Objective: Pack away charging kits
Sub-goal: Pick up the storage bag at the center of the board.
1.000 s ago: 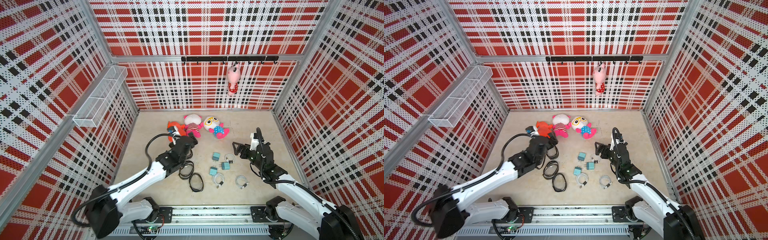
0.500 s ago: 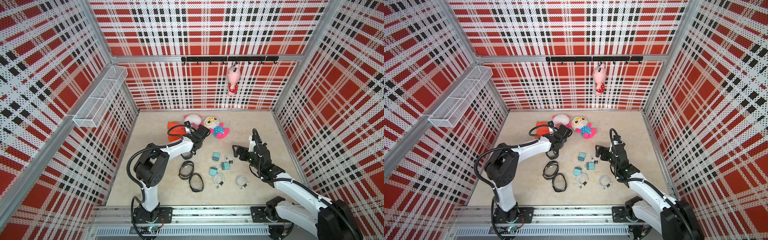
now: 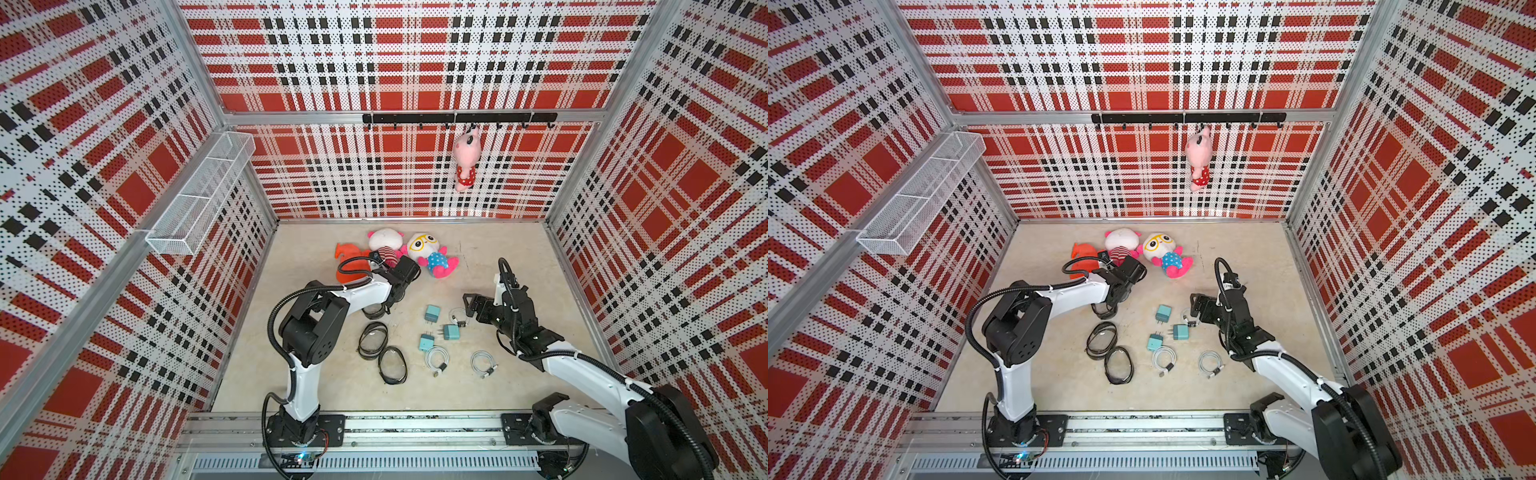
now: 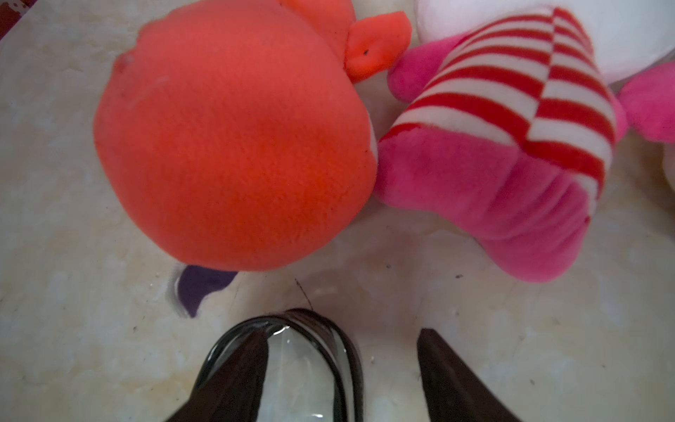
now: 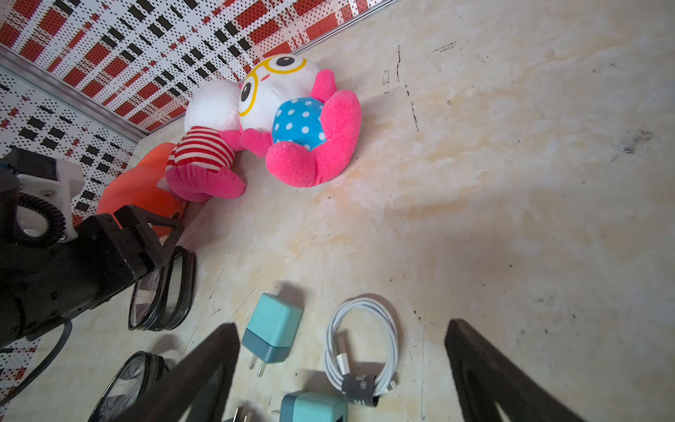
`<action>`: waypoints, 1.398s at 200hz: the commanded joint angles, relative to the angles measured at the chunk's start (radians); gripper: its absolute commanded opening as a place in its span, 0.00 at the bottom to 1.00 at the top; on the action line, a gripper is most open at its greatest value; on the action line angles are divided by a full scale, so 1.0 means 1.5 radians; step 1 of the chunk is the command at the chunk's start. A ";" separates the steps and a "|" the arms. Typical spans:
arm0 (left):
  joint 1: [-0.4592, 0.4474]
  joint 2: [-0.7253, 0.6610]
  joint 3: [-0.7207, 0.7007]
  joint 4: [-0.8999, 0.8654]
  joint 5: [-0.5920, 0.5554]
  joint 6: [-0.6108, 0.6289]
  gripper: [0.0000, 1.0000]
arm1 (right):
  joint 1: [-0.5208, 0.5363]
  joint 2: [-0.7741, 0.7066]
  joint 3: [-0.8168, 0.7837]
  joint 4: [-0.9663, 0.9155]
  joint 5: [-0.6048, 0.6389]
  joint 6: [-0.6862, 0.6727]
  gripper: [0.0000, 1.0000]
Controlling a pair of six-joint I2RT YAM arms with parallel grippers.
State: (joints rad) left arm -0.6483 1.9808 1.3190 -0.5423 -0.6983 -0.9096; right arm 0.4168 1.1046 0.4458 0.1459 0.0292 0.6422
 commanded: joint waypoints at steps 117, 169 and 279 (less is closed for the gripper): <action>-0.055 0.030 -0.004 -0.096 -0.073 -0.056 0.66 | 0.005 0.036 -0.017 0.039 -0.014 0.013 0.91; -0.056 0.032 -0.012 -0.097 -0.076 -0.062 0.43 | 0.005 0.037 -0.018 0.039 -0.014 0.013 0.91; -0.056 0.036 -0.014 -0.117 -0.091 -0.062 0.29 | 0.006 0.039 -0.018 0.038 -0.017 0.017 0.91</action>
State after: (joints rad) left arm -0.7300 2.0197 1.3113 -0.6888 -0.7990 -0.9909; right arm 0.4168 1.1625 0.4328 0.1780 0.0036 0.6540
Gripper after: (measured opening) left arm 0.316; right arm 0.906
